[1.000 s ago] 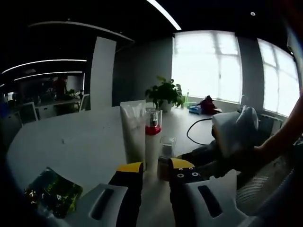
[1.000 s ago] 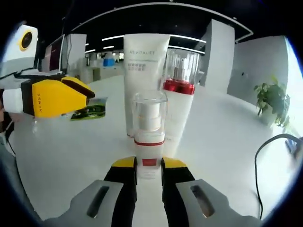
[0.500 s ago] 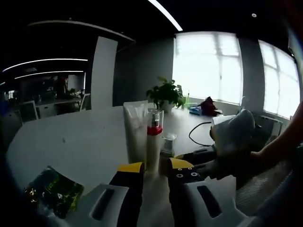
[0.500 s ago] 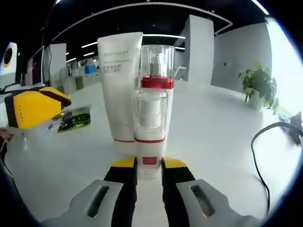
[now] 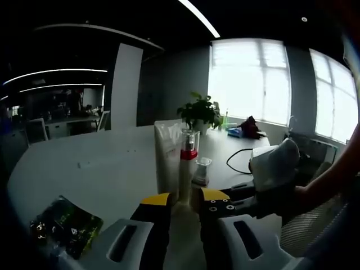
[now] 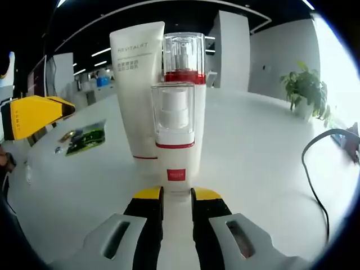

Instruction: Arrange the skincare products in the storage area until every visible bottle or jar stands upright without overlapping.

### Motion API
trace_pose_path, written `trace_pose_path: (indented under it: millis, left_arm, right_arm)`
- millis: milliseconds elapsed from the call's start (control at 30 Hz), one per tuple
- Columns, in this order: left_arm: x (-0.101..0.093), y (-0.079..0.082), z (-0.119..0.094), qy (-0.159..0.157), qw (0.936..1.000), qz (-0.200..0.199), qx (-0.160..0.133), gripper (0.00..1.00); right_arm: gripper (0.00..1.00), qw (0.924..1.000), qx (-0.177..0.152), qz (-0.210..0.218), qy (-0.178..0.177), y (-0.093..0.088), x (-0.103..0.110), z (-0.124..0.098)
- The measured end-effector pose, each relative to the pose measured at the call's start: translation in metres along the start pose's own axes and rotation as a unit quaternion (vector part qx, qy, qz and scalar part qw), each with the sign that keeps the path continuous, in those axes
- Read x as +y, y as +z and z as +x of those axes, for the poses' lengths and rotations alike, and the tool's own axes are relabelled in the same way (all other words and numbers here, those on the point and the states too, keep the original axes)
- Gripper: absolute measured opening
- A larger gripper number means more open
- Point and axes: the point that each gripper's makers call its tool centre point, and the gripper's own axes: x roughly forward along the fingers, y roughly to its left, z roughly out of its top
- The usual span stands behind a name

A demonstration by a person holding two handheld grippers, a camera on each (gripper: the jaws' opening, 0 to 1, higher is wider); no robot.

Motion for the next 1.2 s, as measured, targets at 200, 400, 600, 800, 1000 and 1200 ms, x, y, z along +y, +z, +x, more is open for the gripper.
trace_pose_path:
  millis: [200,400,600,800,1000,1200]
  left_arm:
    - [0.003,0.0,-0.002,0.003,1.0,-0.001,0.0,0.16]
    - [0.003,0.0,-0.002,0.004,1.0,-0.002,0.001,0.16]
    - [0.002,0.0,-0.003,0.006,1.0,-0.002,0.001,0.16]
    - [0.004,0.0,-0.005,0.012,0.9999,-0.005,0.003,0.17]
    - [0.009,-0.004,-0.007,0.023,0.9996,-0.014,0.012,0.2]
    - [0.014,-0.007,-0.014,0.035,0.9988,-0.028,0.018,0.29]
  right_arm:
    - [0.19,1.0,-0.003,0.004,0.003,0.001,0.001,0.003]
    - [0.19,0.9999,-0.002,-0.013,0.005,0.0,0.002,0.003]
    - [0.22,0.9998,0.017,-0.001,0.014,-0.008,0.002,0.001]
    - [0.28,0.9994,0.029,0.0,0.018,-0.006,-0.003,-0.008]
    - [0.36,0.999,0.03,-0.001,0.032,0.001,-0.001,-0.015]
    - [0.5,0.9983,0.021,-0.006,0.054,0.011,0.007,-0.025]
